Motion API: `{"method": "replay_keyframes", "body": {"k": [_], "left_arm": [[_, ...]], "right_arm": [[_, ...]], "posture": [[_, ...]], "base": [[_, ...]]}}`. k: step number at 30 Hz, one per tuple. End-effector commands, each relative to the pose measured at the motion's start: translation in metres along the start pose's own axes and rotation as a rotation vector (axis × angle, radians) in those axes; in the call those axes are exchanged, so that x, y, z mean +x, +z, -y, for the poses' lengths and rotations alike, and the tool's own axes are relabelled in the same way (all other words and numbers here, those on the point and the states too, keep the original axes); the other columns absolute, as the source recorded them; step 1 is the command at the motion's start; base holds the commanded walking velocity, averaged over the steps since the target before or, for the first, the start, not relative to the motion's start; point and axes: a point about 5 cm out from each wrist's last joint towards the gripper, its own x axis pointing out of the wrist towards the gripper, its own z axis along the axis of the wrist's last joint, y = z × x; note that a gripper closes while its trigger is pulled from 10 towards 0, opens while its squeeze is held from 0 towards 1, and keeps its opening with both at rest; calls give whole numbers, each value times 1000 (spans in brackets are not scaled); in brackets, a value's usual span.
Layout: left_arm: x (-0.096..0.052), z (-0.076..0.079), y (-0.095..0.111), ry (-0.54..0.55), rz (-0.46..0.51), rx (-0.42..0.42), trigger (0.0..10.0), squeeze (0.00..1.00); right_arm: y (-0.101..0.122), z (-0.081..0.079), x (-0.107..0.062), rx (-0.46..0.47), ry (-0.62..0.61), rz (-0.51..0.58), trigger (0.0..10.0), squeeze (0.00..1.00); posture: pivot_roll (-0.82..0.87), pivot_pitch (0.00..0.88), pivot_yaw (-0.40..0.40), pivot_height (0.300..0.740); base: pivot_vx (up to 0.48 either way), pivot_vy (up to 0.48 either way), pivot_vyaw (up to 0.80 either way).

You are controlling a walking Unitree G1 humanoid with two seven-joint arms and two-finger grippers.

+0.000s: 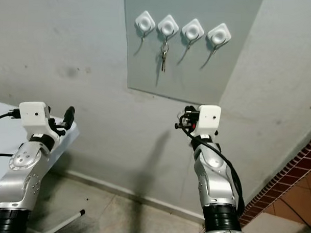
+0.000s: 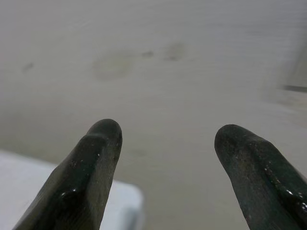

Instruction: Hang keys on a hook

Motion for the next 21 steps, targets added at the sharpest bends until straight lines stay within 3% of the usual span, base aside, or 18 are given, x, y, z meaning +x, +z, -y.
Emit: {"method": "replay_keyframes", "body": {"k": [1,9,21], "left_arm": [[3,17,14,-99,46,34,10000,0],[12,44,34,-241,107,51,10000,0],[15,65,48,-345,153,64,10000,0]], "right_arm": [[15,-5,6,-20,45,69,10000,0],[42,-9,21,-52,124,152,10000,0],[70,-19,35,-28,209,247,10000,0]], "posture": [[-93,0,-9,728],[-92,0,-16,728],[-96,0,-23,728]], "base": [[0,0,0],[0,0,0],[0,0,0]]}}
